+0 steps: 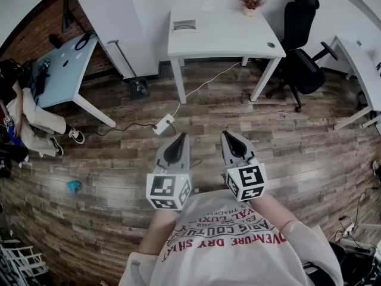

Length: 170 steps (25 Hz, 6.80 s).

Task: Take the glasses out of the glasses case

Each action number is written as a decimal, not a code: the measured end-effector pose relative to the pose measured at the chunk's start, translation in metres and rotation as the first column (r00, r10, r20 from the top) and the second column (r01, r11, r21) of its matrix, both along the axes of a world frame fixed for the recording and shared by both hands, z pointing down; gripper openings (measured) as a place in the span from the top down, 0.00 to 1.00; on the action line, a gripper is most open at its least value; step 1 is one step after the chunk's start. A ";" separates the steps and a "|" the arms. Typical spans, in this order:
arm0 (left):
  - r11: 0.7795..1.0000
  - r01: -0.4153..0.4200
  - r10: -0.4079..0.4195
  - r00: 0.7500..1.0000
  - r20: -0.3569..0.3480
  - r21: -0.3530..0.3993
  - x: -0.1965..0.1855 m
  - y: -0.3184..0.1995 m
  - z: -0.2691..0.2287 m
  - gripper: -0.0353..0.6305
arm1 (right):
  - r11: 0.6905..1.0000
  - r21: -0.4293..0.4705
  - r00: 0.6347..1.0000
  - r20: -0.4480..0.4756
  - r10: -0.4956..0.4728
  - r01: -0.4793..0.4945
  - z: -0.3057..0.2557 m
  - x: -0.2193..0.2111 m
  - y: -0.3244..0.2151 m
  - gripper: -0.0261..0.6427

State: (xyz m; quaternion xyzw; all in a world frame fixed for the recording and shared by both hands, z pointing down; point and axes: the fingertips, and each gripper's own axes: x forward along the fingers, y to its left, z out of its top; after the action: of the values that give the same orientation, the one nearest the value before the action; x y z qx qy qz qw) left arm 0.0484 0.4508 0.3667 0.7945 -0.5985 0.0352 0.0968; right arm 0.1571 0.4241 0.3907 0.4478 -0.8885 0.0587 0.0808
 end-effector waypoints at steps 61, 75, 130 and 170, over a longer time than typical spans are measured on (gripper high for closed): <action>0.944 0.282 -0.294 0.954 -0.049 -0.173 0.032 -0.396 0.035 0.94 | 0.959 -0.226 0.984 0.002 -0.177 0.173 0.034 0.068 -0.455 0.94; 0.970 0.169 -0.182 0.981 -0.060 -0.175 -0.047 -0.538 0.044 0.94 | 0.959 -0.273 0.997 -0.011 -0.076 0.070 0.048 0.001 -0.573 0.94; 0.859 0.079 -0.168 0.977 -0.134 -0.506 -0.228 -0.766 0.167 0.94 | 0.679 -0.615 0.488 -0.484 -0.726 0.401 0.216 -0.266 -0.805 0.84; 0.975 -0.074 0.067 0.997 -0.041 -0.212 -0.214 -0.756 0.056 0.94 | 0.970 -0.195 0.929 -0.310 -0.201 0.145 0.049 -0.223 -0.768 0.92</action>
State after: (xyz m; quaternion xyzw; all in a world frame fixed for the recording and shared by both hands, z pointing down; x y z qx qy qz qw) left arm -0.1656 -0.3049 0.4223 0.8007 -0.5611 0.0892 0.1900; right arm -0.0657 -0.3437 0.4399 0.3624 -0.8906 0.0513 0.2698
